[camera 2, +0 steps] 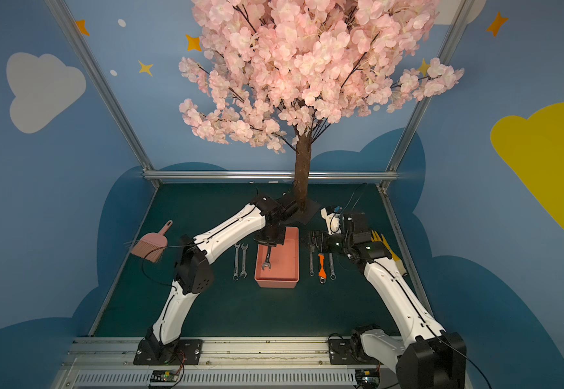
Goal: Take out the wrench from the storage box
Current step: Place the wrench at the center of the board.
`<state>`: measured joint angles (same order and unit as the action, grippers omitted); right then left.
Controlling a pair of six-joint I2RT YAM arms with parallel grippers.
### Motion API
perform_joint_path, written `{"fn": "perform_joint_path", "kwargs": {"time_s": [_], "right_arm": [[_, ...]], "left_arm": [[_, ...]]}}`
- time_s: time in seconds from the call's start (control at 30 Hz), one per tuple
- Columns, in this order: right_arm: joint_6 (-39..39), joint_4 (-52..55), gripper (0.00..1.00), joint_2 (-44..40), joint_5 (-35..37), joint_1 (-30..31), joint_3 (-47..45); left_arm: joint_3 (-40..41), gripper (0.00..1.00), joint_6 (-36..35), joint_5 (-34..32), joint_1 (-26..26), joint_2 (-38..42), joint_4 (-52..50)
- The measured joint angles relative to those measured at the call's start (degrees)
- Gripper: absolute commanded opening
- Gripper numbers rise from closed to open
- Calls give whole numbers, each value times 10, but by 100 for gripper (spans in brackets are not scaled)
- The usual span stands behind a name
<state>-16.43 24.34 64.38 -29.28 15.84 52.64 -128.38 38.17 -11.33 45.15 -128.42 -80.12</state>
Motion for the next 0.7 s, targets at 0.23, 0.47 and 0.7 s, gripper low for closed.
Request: {"fn": "perform_joint_path", "kwargs": {"time_s": [0.23,0.47,0.7], "right_arm": [[-3,-19,98,8,-33,17,1],[-6,-28,98,24,-33,57,9],[-14,-31,99,44,-18,91,21]], "left_arm": [[76,3,-19,-20,-25,83,-32],[322,2,-37,-38,-89,229,56],[493,2,-54,-31,-160,259,198]]}}
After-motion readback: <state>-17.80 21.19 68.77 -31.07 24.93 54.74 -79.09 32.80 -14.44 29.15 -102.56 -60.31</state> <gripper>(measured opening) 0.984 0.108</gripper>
